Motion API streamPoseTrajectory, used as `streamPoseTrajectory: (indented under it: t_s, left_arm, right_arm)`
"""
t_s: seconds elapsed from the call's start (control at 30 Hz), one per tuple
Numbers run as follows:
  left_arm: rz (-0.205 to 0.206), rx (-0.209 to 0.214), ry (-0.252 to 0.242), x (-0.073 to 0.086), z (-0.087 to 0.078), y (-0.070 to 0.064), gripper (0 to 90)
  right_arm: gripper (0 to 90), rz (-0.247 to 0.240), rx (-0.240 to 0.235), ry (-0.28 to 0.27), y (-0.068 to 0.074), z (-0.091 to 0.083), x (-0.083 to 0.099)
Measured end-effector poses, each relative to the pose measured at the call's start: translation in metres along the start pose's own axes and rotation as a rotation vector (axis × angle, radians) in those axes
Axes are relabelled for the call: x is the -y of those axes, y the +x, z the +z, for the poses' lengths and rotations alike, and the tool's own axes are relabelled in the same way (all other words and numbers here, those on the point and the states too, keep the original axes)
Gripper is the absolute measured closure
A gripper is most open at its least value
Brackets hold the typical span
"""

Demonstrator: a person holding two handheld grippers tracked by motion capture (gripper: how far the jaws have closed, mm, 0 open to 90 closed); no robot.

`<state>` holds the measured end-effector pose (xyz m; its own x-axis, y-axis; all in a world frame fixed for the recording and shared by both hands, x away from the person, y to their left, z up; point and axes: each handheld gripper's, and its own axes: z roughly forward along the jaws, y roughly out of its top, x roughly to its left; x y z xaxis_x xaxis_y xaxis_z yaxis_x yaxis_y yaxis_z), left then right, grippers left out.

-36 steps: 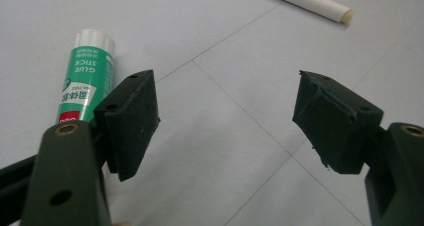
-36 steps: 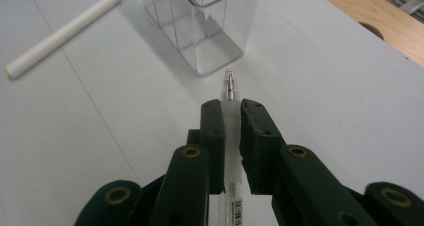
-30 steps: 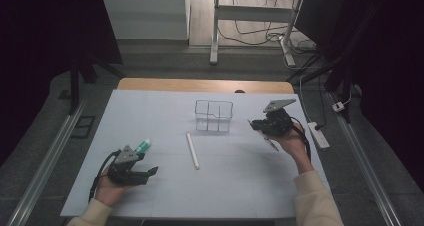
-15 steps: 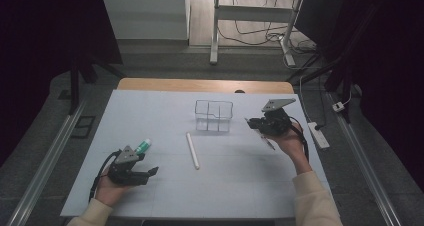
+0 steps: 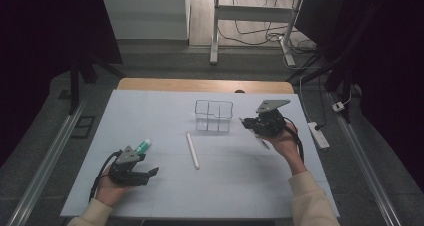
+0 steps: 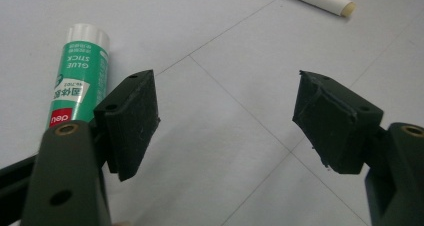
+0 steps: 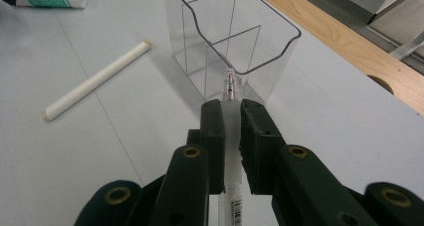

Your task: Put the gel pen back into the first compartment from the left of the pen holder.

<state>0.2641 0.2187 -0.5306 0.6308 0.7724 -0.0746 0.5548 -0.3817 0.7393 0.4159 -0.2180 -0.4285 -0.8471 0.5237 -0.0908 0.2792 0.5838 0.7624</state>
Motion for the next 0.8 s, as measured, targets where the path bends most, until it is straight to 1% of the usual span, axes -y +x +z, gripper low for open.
streamPoseTrajectory:
  t_s: [0.23, 0.43, 0.6, 0.7, 0.8]
  left_arm:
    - [0.0, 0.0, 0.001, 0.0, 0.0, 0.0, 25.7]
    - [0.0, 0.001, 0.001, 0.0, 0.0, 0.0, 25.7]
    - [0.0, 0.001, 0.003, 0.0, 0.001, 0.0, 25.7]
    - [0.0, 0.0, 0.003, 0.0, 0.001, -0.001, 25.7]
    - [0.001, 0.0, 0.005, 0.0, 0.001, -0.001, 25.7]
  right_arm:
    - [80.0, -0.012, 0.009, -0.018, 0.004, 0.0, -0.004]
    - [80.0, -0.013, 0.011, -0.03, 0.007, 0.001, -0.007]
    - [80.0, -0.016, 0.008, -0.058, 0.012, 0.003, -0.014]
    - [80.0, -0.02, 0.01, -0.059, 0.013, 0.004, -0.016]
    - [80.0, -0.023, 0.005, -0.071, 0.017, 0.007, -0.02]
